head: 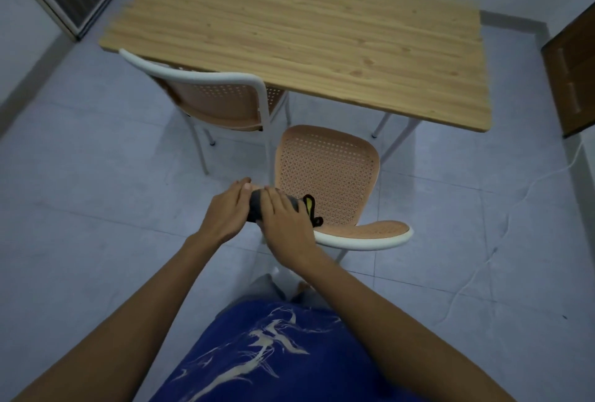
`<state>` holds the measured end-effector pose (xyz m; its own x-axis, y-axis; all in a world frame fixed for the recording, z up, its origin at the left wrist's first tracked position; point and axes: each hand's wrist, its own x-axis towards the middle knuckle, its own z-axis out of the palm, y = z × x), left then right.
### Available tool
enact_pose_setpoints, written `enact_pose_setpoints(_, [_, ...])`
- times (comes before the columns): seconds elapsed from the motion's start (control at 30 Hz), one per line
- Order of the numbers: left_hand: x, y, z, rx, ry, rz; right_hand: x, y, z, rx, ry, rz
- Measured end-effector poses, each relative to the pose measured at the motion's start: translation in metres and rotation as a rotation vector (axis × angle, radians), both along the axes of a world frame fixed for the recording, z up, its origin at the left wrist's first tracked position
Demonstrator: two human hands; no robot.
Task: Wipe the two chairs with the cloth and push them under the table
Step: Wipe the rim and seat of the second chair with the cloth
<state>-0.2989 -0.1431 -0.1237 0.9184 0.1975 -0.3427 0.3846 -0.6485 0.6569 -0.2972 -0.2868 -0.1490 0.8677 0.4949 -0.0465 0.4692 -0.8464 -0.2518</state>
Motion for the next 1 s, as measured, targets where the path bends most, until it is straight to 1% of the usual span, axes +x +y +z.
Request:
enact_pose_setpoints(0.07, [-0.002,0.009,-0.001,-0.036,0.019,-0.041,-0.005,-0.013,0.004,-0.014,0.016,0.009])
enact_pose_setpoints(0.2, [-0.014,0.009,-0.011,-0.068,0.000,-0.128,-0.039,-0.097,0.008,-0.072,-0.003,-0.018])
enact_pose_setpoints(0.27, [-0.017,0.009,-0.020,-0.077,-0.014,-0.167,-0.052,-0.121,0.005,-0.045,-0.025,-0.112])
enact_pose_setpoints(0.33, [-0.017,0.008,-0.027,-0.063,-0.040,-0.172,-0.053,-0.109,0.001,-0.012,-0.019,-0.217])
enact_pose_setpoints(0.4, [-0.014,0.009,-0.028,-0.020,-0.079,-0.183,-0.045,-0.069,0.000,0.011,-0.022,-0.262])
enact_pose_setpoints(0.47, [-0.012,0.010,-0.028,0.024,-0.090,-0.220,-0.037,-0.027,0.000,0.029,-0.038,-0.254])
enact_pose_setpoints(0.53, [-0.013,0.012,-0.028,0.082,-0.115,-0.279,-0.028,-0.005,0.001,0.030,-0.035,-0.218])
enact_pose_setpoints(0.57, [-0.011,0.010,-0.026,0.094,-0.159,-0.350,-0.025,-0.006,0.005,0.035,-0.016,-0.218])
enact_pose_setpoints(0.67, [-0.018,0.007,-0.023,0.136,-0.283,-0.506,-0.027,-0.033,0.011,0.079,0.032,-0.128])
enact_pose_setpoints(0.73, [-0.020,-0.001,-0.023,0.199,-0.367,-0.612,-0.034,-0.066,0.015,0.114,0.039,-0.163])
enact_pose_setpoints(0.8, [-0.018,-0.008,-0.025,0.266,-0.416,-0.668,-0.038,-0.101,0.018,0.135,0.032,-0.224])
enact_pose_setpoints(0.9, [-0.012,-0.018,-0.028,0.331,-0.448,-0.715,-0.034,-0.146,0.020,0.072,0.082,-0.284])
enact_pose_setpoints(1.0, [-0.003,-0.024,-0.032,0.384,-0.432,-0.791,-0.024,-0.154,0.020,-0.001,0.152,-0.336])
